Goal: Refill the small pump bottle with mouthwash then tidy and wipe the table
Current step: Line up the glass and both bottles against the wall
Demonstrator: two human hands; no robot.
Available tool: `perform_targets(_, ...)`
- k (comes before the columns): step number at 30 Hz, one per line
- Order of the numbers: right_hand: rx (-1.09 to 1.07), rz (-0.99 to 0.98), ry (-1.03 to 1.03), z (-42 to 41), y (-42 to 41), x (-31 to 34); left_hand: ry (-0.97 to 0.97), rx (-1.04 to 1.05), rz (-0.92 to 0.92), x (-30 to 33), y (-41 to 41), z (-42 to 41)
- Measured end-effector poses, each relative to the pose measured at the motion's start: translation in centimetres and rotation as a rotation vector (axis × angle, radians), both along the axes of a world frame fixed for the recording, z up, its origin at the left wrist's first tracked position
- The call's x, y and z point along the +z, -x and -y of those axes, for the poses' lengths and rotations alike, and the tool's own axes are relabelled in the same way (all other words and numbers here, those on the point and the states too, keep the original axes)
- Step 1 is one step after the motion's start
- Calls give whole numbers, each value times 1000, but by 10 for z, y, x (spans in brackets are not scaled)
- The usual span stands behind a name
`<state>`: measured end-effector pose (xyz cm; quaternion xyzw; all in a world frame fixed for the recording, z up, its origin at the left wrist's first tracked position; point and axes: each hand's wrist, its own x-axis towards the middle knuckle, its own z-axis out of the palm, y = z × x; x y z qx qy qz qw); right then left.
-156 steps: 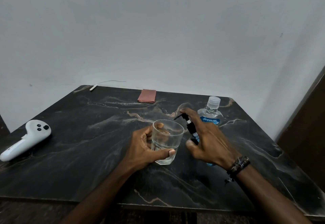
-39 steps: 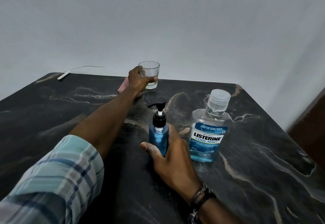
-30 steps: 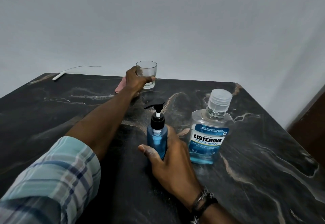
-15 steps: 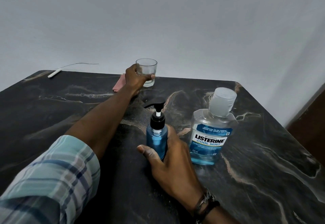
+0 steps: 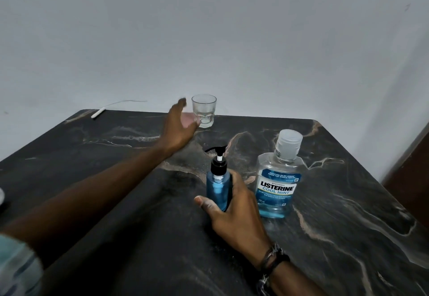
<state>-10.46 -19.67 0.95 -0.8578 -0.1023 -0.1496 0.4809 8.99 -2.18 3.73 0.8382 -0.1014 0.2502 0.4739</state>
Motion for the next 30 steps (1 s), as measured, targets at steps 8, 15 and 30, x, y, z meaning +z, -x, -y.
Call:
perform_targets(8,-102,75,116,-1,9,4,362,-524,-364,-20,154,-15)
perform_targets(15,-146,71,48,-3,13,7,448,-556,-410,-27,186,12)
perform_targets(30,-134,36,127,-1,23,11,460,-440,-278,-24,162,34)
